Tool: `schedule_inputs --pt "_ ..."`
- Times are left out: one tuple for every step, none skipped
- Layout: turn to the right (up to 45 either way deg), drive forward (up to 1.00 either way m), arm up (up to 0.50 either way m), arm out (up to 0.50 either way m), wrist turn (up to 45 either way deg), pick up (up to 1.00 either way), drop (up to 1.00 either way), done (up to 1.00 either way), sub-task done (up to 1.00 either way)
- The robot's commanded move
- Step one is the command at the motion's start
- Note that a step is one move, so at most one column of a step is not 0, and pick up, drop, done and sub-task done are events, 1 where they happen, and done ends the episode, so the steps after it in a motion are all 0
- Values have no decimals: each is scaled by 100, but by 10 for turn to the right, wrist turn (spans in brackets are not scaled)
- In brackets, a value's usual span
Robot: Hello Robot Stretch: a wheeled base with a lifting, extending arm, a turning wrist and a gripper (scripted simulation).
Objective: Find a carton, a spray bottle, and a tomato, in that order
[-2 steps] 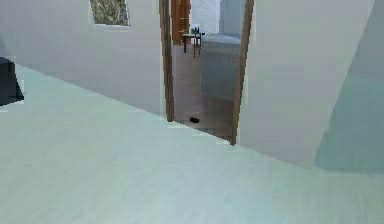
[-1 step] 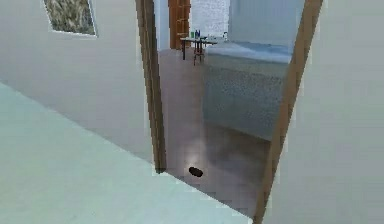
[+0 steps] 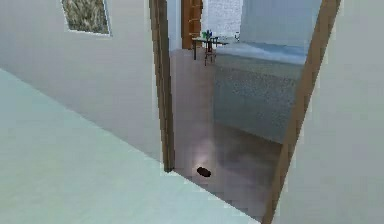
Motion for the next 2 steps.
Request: schedule_inputs --pt "0 100 0 0 0 0 0 0 0" --pt "330 0 0 0 0 0 0 0 0"
